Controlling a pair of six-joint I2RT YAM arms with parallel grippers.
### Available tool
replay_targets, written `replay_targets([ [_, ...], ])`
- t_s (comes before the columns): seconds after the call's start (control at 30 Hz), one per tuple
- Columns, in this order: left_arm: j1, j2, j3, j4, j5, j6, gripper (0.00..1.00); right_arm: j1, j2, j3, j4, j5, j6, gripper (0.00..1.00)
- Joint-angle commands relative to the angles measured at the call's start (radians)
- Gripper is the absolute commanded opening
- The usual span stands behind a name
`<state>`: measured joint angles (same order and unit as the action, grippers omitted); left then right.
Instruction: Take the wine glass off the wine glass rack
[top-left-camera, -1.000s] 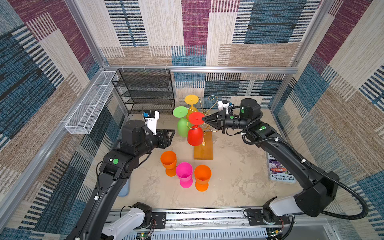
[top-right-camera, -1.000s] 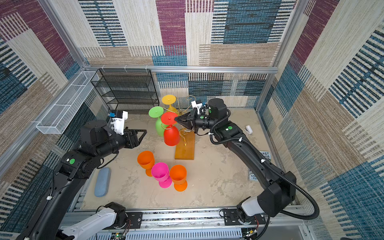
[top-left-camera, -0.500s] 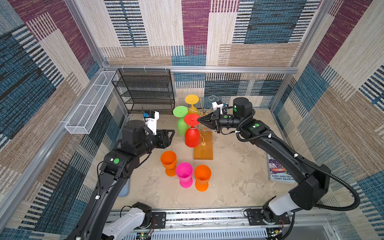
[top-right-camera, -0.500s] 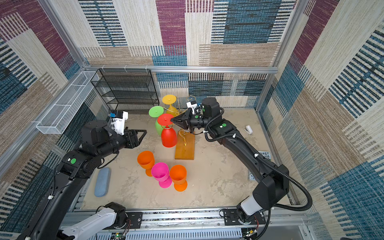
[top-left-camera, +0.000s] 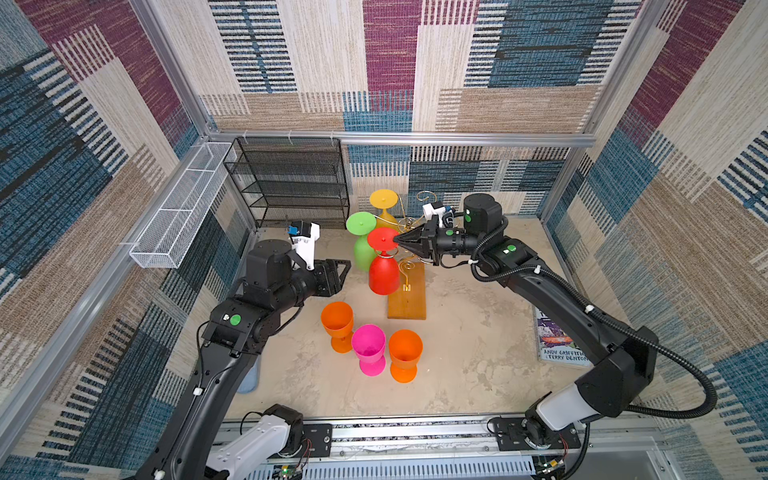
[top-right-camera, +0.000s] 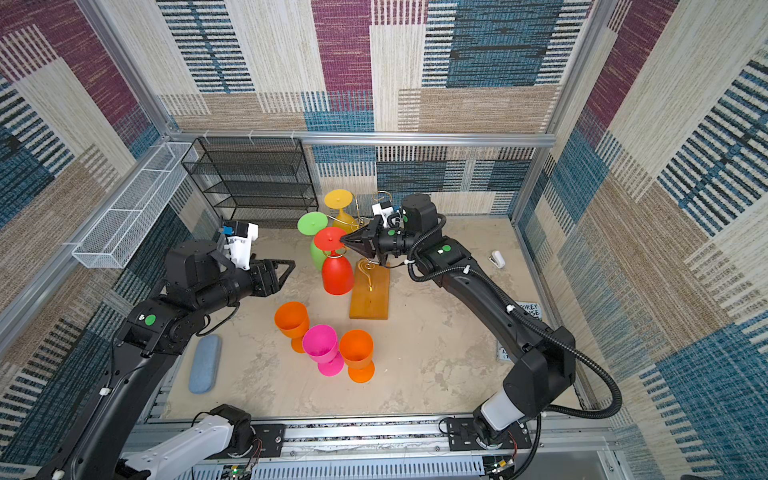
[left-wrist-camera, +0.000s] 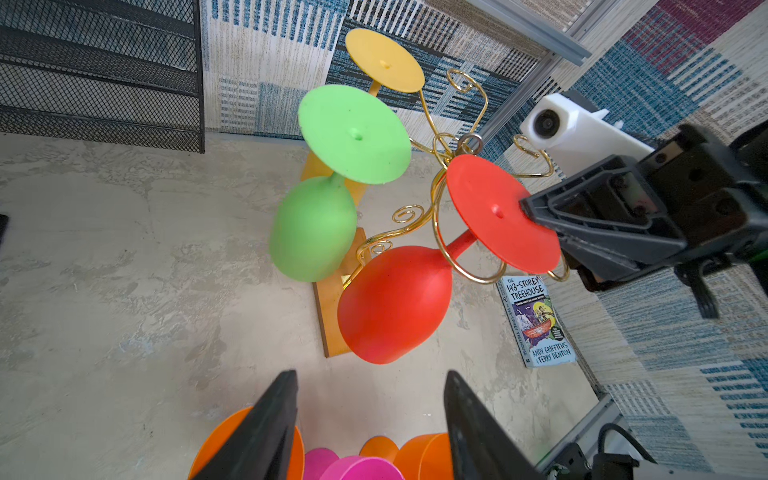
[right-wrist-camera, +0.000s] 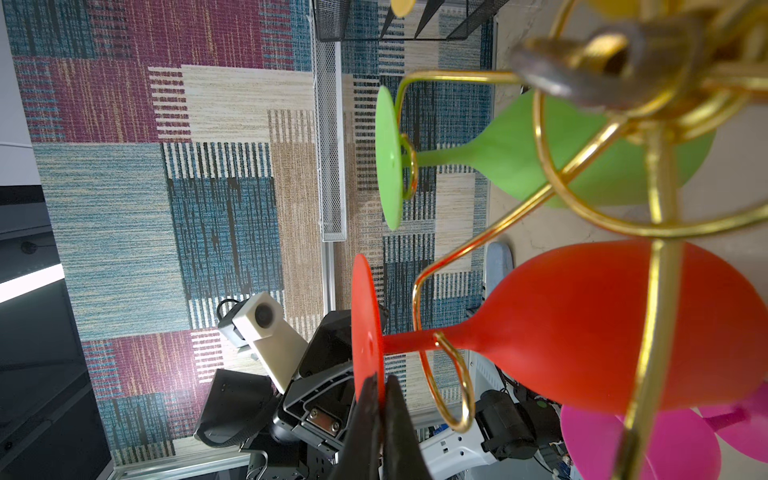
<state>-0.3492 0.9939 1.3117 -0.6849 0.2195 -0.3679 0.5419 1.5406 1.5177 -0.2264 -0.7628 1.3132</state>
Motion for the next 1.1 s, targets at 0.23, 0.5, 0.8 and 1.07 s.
replay_targets([
  [0.23, 0.007, -0.007, -0.009, 0.033, 0.018, -0.011, 0.59, 0.000, -0.016, 0.013, -0.019, 0.058, 0.015, 0.00],
  [0.5, 0.010, -0.007, -0.020, 0.038, 0.026, -0.012, 0.59, 0.000, -0.032, 0.013, -0.026, 0.092, 0.015, 0.00],
  [0.8, 0.016, -0.009, -0.026, 0.036, 0.029, -0.012, 0.59, 0.000, -0.032, 0.022, -0.044, 0.121, 0.008, 0.00],
  [1.07, 0.019, -0.010, -0.026, 0.036, 0.035, -0.014, 0.59, 0.000, -0.057, 0.004, -0.044, 0.138, 0.010, 0.00],
])
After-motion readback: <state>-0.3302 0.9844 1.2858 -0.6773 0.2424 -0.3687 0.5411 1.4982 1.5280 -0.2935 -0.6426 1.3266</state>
